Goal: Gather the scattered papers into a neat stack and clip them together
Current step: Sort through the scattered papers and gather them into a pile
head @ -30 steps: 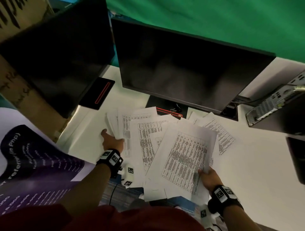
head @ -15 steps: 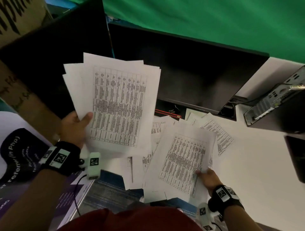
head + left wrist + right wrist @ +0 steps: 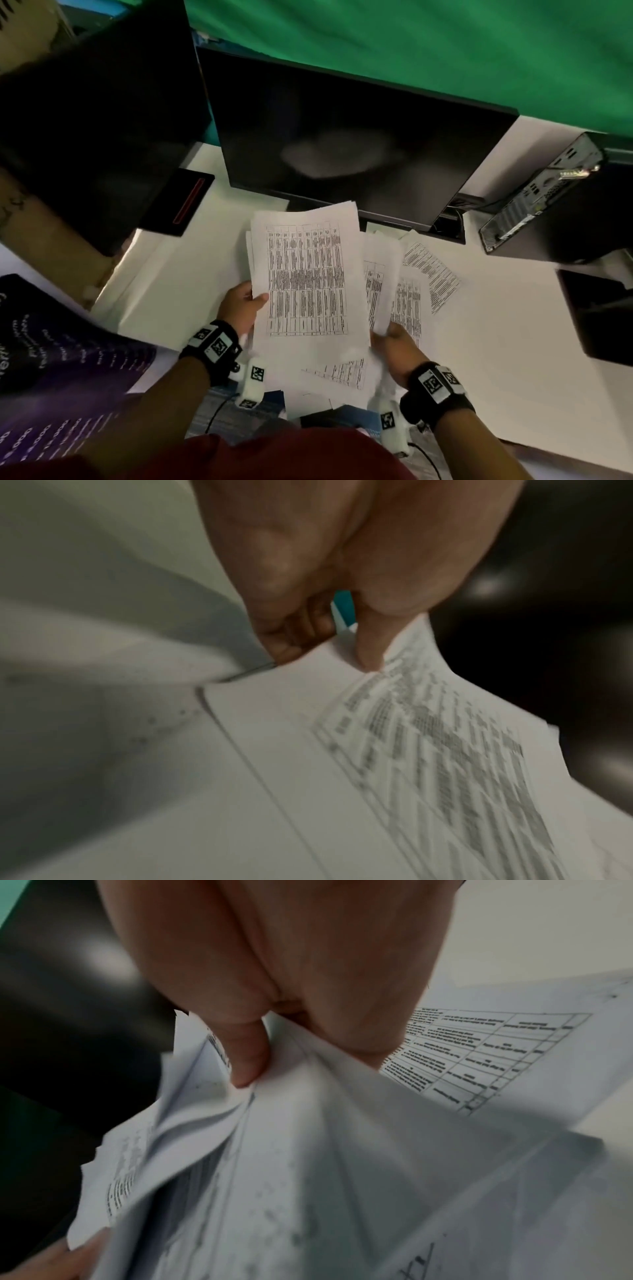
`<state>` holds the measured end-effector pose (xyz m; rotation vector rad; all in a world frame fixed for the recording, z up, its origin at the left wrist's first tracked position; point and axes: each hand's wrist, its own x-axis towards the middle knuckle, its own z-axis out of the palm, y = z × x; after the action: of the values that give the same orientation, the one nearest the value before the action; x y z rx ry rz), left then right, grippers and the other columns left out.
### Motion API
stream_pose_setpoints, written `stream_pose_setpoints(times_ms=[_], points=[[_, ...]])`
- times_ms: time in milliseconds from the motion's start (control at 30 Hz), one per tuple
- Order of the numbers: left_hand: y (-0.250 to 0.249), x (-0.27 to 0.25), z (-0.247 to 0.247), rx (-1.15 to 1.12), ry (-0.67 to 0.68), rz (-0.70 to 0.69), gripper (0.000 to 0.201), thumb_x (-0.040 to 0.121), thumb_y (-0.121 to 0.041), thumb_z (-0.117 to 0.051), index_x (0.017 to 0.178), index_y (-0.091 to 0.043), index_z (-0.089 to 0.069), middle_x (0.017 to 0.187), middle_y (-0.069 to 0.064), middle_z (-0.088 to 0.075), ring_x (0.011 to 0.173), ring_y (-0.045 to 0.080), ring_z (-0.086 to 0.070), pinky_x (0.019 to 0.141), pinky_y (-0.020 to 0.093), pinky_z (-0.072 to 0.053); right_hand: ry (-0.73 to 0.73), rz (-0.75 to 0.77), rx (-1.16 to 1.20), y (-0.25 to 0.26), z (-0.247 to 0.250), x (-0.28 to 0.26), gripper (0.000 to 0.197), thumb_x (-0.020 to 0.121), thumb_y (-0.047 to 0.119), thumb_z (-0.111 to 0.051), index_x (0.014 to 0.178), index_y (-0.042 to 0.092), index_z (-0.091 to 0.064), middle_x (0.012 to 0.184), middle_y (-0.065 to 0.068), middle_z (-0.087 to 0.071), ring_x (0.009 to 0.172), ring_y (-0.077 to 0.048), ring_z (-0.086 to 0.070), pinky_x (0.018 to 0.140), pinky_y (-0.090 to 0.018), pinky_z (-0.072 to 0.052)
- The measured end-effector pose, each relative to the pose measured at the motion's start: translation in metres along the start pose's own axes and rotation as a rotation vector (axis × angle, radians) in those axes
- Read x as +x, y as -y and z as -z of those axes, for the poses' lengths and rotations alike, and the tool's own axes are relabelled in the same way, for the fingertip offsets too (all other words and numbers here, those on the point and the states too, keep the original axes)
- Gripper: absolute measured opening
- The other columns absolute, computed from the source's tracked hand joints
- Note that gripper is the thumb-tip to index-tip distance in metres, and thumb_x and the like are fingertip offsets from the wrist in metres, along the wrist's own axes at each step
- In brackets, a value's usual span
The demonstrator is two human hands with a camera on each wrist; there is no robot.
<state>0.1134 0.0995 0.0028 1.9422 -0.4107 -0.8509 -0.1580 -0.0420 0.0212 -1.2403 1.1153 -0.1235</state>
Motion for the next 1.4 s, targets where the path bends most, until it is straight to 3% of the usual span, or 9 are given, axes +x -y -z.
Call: stream_pose_setpoints(times_ms=[167,300,433,533,633,800,1067,1200,1400], points=[[0.004,-0.006,0.004,-0.387,0.282,0.067,0.055,0.085,0.008,-0.063,0.131,-0.020,-0.050,0.123,0.004,-0.065,0.113,0.020,-0.061,0.098,0.046,-0.047,0.111,0.028,0.109,0.009,-0.004,-0.004,0.026,0.097,0.000,-0.053,0.101,0.013,-0.075,0.107,-0.012,-0.076,0.106,-0.034,-0.069,0.093,-0.047,-0.054],[0.019,-0.003,-0.001,-0.373,0.248,0.111,0.055,0.080,0.014,-0.064,0.128,-0.010,-0.057,0.118,0.008,-0.069,0.110,0.025,-0.064,0.095,0.042,-0.049,0.134,0.021,0.046,0.005,-0.009,0.007,0.023,0.099,0.017,-0.056,0.118,0.019,-0.068,0.114,-0.005,-0.075,0.108,-0.027,-0.070,0.096,-0.048,-0.052],[0.039,0.010,-0.006,-0.178,0.045,0.181,0.042,0.075,0.008,-0.073,0.108,-0.018,-0.066,0.108,0.007,-0.072,0.099,0.025,-0.067,0.095,0.042,-0.051,-0.215,-0.018,-0.336,-0.009,0.009,0.021,0.038,0.097,0.026,-0.058,0.132,0.014,-0.056,0.126,-0.008,-0.066,0.114,-0.031,-0.063,0.101,-0.044,-0.049],[0.054,0.011,-0.013,-0.060,0.044,0.222,0.051,0.075,-0.002,-0.078,0.121,-0.012,-0.061,0.113,0.008,-0.070,0.101,0.026,-0.066,0.095,0.040,-0.050,-0.553,-0.154,-0.609,-0.023,0.039,0.023,0.062,0.089,0.035,-0.067,0.140,0.007,-0.045,0.137,-0.021,-0.052,0.123,-0.039,-0.052,0.102,-0.041,-0.043],[0.058,0.005,-0.016,-0.035,0.054,0.211,0.051,0.076,-0.003,-0.077,0.124,-0.012,-0.060,0.112,0.004,-0.069,0.103,0.024,-0.065,0.095,0.036,-0.048,-0.561,-0.409,-0.724,-0.032,0.049,0.022,0.087,0.081,0.056,-0.070,0.143,0.006,-0.034,0.139,-0.023,-0.043,0.125,-0.041,-0.047,0.102,-0.044,-0.041],[0.060,0.007,-0.015,0.012,0.059,0.203,0.053,0.077,-0.009,-0.078,0.126,-0.015,-0.059,0.119,0.004,-0.068,0.108,0.024,-0.063,0.101,0.042,-0.046,-0.576,-0.391,-0.465,-0.044,0.042,0.031,0.103,0.065,0.050,-0.087,0.140,0.004,-0.033,0.138,-0.022,-0.048,0.124,-0.041,-0.051,0.102,-0.046,-0.046],[0.060,0.008,-0.015,0.035,0.064,0.208,0.054,0.079,-0.010,-0.076,0.129,-0.012,-0.056,0.120,0.004,-0.067,0.109,0.024,-0.062,0.100,0.037,-0.045,-0.454,-0.205,-0.367,-0.037,0.052,0.031,0.028,0.079,0.031,-0.079,0.098,0.012,-0.070,0.095,-0.009,-0.073,0.088,-0.030,-0.069,0.082,-0.040,-0.057],[0.060,0.009,-0.015,-0.006,0.060,0.200,0.052,0.079,-0.006,-0.076,0.126,-0.013,-0.058,0.116,0.003,-0.068,0.104,0.023,-0.063,0.097,0.036,-0.045,-0.533,-0.092,-0.348,-0.032,0.072,0.020,0.017,0.092,0.026,-0.067,0.099,0.010,-0.071,0.090,-0.012,-0.069,0.087,-0.030,-0.065,0.076,-0.030,-0.045],[0.069,0.014,-0.015,-0.052,0.081,0.185,0.052,0.076,-0.002,-0.077,0.124,-0.015,-0.062,0.113,0.002,-0.071,0.106,0.024,-0.065,0.100,0.042,-0.046,-0.633,-0.063,-0.256,-0.046,0.109,0.003,0.023,0.093,0.019,-0.060,0.111,0.010,-0.072,0.097,-0.016,-0.073,0.088,-0.034,-0.067,0.084,-0.043,-0.056]])
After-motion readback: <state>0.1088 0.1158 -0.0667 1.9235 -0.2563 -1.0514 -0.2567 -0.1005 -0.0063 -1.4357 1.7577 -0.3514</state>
